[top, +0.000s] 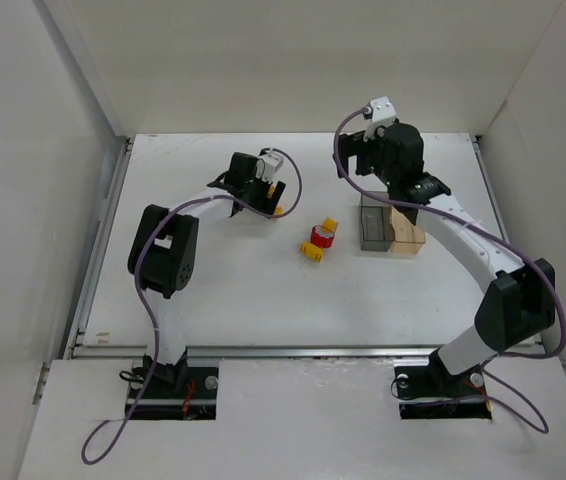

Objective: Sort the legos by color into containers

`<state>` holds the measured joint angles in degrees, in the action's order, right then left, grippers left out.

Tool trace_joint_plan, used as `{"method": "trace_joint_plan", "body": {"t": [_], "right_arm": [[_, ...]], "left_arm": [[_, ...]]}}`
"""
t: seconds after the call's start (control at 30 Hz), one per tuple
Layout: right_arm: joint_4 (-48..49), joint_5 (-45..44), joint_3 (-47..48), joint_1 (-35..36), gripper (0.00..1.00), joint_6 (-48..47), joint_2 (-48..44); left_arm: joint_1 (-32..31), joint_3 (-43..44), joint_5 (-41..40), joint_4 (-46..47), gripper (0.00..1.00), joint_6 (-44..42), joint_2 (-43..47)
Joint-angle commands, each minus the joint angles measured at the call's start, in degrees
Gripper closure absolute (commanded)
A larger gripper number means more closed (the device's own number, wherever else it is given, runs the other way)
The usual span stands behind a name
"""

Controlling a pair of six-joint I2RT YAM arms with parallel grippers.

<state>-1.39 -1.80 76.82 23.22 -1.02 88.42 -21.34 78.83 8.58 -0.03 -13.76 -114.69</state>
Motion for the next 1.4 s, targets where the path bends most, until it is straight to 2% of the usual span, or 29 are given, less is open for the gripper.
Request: {"method": "trace_joint_plan", "body": {"t": [0.0, 0.27, 0.37, 0.4, 0.47, 0.53, 0.57, 0.6, 0.8, 0.97, 1.2, 1.3, 1.37], "right_arm": [[1.21, -1.01, 3.52, 0.16, 0.00, 0.84, 0.26], [0.16, 0.75, 5.63, 0.16, 0.00, 0.31, 3.34], [-0.37, -0.39, 6.15, 0.16, 0.00, -0.21, 3.34], [-0.37, -0.39, 6.15, 0.16, 0.00, -0.21, 3.34], [-0.37, -0.39, 6.15, 0.16, 0.00, -0.74, 3.34], [-0.90, -0.92, 6.15, 0.16, 0.00, -0.74, 3.34], [-0.90, -0.92, 6.15, 0.16, 0.00, -0.74, 3.34], [-0.90, -0.92, 6.15, 0.16, 0.00, -0.74, 3.34], [-3.44, 0.30, 6.15, 0.16, 0.00, -0.74, 1.75], [-7.21, 4.87, 6.68, -0.37, 0.00, 0.92, -0.09], [-13.19, 10.85, 6.68, -0.90, 0.00, 3.73, -2.72], [-12.33, 12.88, 3.44, -0.90, 0.00, 4.44, -5.44], [-11.71, 12.88, 1.50, -0.90, 0.00, 4.97, -6.07]], "left_arm": [[-0.54, 2.65, 0.03, 1.18, 0.22, 1.36, 0.61], [-0.54, 7.30, -1.81, -1.72, 0.34, 2.60, -3.25], [-0.54, 7.83, -1.81, -2.33, 0.45, 2.60, -3.86], [-0.54, 8.36, -1.81, -2.34, 0.51, 2.60, -3.87], [-0.54, 8.98, -1.81, -3.04, 0.71, 2.60, -4.49], [-0.54, 9.50, -1.81, -3.57, 0.82, 2.60, -5.01], [-0.54, 9.50, -1.81, -4.18, 0.97, 2.60, -5.01], [-0.54, 9.50, -1.81, -4.19, 1.00, 2.60, -5.01], [-1.07, 9.50, 2.22, -5.85, 1.00, 1.99, -3.17], [-1.07, 7.75, 9.94, -7.70, 1.00, -5.81, 3.41], [-1.07, 4.67, 20.93, -15.43, 1.00, -15.24, 12.03], [-1.07, 3.09, 20.95, -15.96, 1.00, -14.72, 13.09], [-1.59, 3.61, 17.71, -15.96, 1.00, -13.75, 11.87]]}}
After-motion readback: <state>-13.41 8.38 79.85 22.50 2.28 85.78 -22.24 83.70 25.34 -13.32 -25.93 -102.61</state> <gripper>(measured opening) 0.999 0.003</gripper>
